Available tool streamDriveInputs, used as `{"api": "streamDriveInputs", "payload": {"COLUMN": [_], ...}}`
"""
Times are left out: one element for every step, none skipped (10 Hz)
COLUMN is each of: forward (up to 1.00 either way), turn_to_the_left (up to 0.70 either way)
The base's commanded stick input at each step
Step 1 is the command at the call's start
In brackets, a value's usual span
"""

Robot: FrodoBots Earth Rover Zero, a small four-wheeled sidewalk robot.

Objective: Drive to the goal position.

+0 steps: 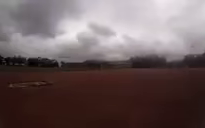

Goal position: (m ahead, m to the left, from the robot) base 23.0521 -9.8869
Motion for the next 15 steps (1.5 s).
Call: {"api": "streamDriveInputs", "payload": {"forward": [0.70,0.70,0.70,0.70,0.70,0.70,0.70,0.70,0.70,0.70,0.70,0.70,0.70,0.70,0.70], "turn_to_the_left": [0.00,0.00,0.00,0.00,0.00,0.00,0.00,0.00,0.00,0.00,0.00,0.00,0.00,0.00,0.00]}}
